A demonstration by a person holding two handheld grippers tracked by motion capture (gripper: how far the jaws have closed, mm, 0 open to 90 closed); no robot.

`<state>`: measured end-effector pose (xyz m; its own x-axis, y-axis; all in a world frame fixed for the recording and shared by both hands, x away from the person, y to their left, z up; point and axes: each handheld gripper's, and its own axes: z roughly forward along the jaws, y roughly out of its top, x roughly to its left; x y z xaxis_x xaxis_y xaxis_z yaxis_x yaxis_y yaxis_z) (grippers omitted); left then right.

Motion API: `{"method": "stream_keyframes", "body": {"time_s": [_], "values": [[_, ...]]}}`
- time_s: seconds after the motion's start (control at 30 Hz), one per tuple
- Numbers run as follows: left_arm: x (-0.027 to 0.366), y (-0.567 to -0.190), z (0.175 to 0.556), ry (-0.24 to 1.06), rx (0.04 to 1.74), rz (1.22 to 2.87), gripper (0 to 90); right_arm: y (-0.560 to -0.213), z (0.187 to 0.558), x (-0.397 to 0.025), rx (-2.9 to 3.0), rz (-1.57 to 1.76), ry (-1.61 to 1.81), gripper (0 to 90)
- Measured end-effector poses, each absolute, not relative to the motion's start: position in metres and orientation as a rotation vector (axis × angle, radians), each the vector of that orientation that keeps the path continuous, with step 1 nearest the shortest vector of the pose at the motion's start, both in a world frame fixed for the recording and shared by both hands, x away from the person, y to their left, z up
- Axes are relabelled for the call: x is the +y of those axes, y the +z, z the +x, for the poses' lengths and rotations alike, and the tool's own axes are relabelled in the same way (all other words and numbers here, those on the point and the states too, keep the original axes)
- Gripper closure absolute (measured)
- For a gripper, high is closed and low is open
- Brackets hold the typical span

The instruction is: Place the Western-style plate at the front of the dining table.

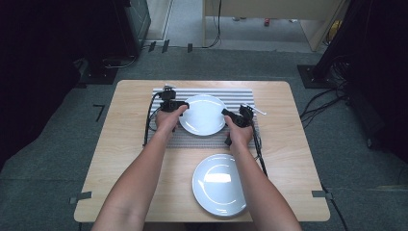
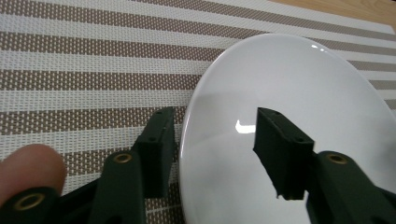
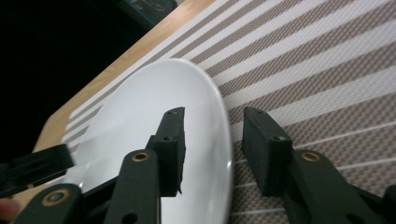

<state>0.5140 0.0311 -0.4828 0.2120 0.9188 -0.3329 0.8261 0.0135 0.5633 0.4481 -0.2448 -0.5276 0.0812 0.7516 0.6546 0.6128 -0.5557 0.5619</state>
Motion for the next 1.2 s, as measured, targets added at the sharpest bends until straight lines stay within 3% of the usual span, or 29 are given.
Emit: {"method": "stream_keyframes", "body": {"time_s": [0.23,0.4,0.53,0.7,1.2], "values": [[0.043,-0.470,0.502,0.164,1.549,1.759,29.6,-0.512,0.442,-0.250,1.478,2.044,1.408,56.1],[0.049,-0.457,0.491,0.117,1.485,1.714,20.1,-0.498,0.435,-0.249,1.528,1.949,1.406,47.0],[0.050,-0.443,0.480,0.128,1.424,1.718,16.7,-0.486,0.429,-0.252,1.534,1.915,1.424,39.4],[0.057,-0.429,0.462,0.085,1.354,1.672,13.3,-0.470,0.416,-0.252,1.605,1.794,1.251,36.2],[0.092,-0.410,0.414,0.142,1.318,1.667,12.7,-0.426,0.377,-0.261,1.751,1.667,1.384,27.0]]}}
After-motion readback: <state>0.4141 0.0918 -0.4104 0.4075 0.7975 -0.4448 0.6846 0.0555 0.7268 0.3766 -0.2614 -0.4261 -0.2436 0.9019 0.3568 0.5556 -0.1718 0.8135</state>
